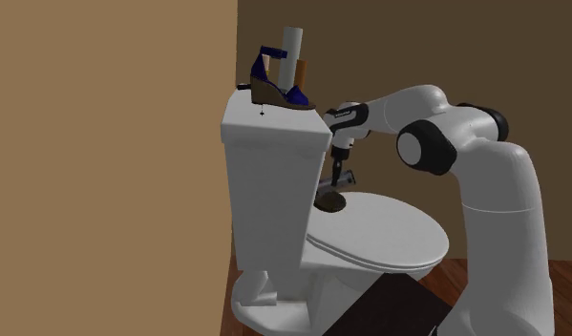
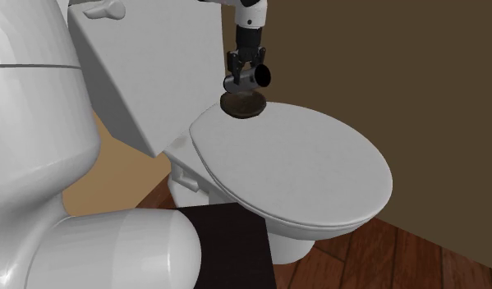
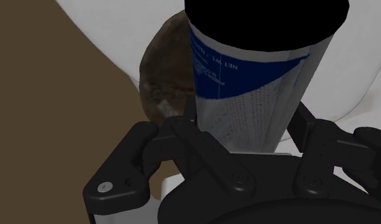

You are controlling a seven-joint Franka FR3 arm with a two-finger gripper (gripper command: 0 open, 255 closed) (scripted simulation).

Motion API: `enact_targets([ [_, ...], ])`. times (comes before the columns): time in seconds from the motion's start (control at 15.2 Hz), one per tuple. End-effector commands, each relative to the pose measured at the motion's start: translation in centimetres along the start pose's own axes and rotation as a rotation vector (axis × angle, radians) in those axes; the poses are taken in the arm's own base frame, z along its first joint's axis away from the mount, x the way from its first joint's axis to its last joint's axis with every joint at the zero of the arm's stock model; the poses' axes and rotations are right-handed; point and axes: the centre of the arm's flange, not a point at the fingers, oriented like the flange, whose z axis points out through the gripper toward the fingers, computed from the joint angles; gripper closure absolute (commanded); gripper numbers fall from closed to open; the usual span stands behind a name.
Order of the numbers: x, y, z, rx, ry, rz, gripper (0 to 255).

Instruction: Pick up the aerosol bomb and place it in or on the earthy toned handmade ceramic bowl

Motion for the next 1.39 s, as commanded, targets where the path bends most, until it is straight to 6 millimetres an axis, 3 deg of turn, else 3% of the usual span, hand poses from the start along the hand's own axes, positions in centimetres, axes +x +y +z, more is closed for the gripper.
enact_targets([
  [0.0, 0.1, 0.1, 1.0, -0.001, 0.001, 0.0, 255],
  [0.46, 0.2, 0.6, 4.4, -0.001, 0.001, 0.0, 255],
  [0.99, 0.2, 0.6, 4.4, -0.001, 0.001, 0.0, 255],
  [1.06, 0.2, 0.6, 4.3, -0.001, 0.001, 0.0, 0],
  [1.32, 0.2, 0.6, 4.4, -0.001, 0.001, 0.0, 0],
])
